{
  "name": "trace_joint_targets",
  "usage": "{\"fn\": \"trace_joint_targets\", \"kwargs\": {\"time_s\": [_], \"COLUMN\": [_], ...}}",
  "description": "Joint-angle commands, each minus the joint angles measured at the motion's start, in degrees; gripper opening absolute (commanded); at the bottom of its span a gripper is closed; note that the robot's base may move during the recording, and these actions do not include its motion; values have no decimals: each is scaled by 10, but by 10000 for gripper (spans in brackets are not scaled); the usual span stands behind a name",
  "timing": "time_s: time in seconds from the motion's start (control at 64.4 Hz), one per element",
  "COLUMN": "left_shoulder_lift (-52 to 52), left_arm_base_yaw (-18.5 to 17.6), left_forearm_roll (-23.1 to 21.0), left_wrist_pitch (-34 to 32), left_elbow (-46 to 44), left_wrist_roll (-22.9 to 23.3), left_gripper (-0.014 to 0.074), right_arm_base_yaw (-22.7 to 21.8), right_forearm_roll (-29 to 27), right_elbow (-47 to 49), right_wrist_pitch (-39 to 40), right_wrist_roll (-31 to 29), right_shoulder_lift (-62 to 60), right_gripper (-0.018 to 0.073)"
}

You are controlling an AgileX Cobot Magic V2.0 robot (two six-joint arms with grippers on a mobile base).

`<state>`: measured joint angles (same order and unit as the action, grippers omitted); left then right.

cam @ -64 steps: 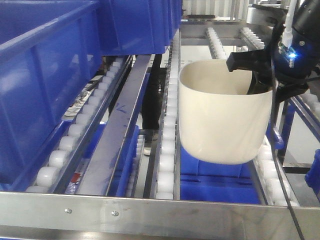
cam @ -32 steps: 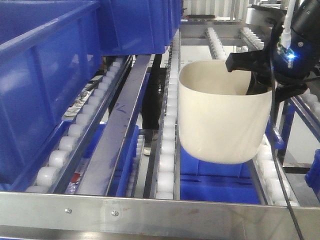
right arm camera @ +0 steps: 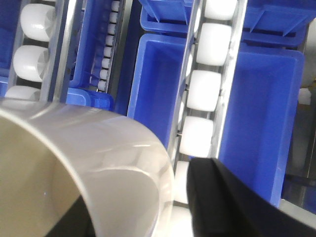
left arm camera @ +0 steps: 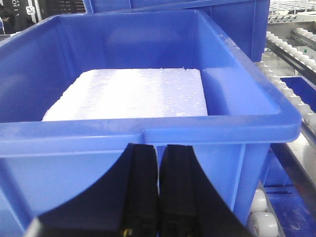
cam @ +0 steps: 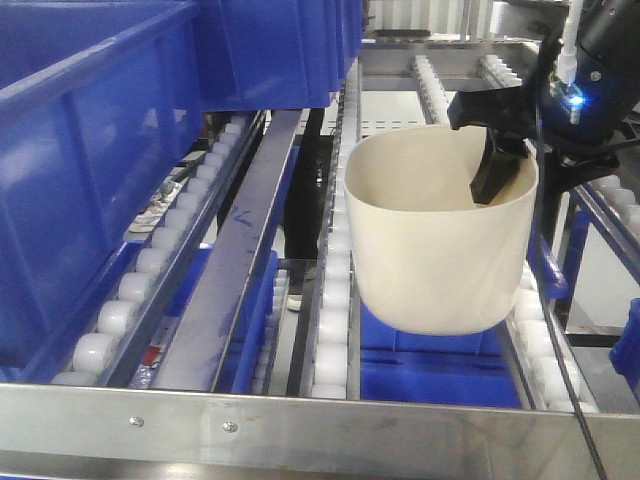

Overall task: Move white bin to right shelf second layer
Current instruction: 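Open the right gripper and release the bin rim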

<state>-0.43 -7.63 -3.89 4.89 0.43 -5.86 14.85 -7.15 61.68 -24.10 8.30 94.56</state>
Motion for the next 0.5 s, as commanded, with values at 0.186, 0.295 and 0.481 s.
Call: {"fn": "trace_joint_targets", "kwargs": {"time_s": [0.186, 0.295, 0.481], "left_shoulder_lift": [-8, -8, -8], "left_arm_base_yaw": [-2, -2, -2], "left_forearm_roll": [-3, -3, -3], "left_wrist_pitch": [-49, -49, -49], "left_elbow": [21, 21, 21], "left_wrist_roll": [1, 1, 1], "left_gripper": [85, 85, 85], "right_arm_base_yaw": [-1, -1, 0], "right_forearm_roll": [-2, -4, -6], "right_elbow": [21, 21, 21], "right_wrist_pitch": [33, 32, 31], "right_wrist_roll": [-2, -2, -2], "right_shoulder_lift": [-24, -28, -46], "right_gripper": [375, 375, 375]}}
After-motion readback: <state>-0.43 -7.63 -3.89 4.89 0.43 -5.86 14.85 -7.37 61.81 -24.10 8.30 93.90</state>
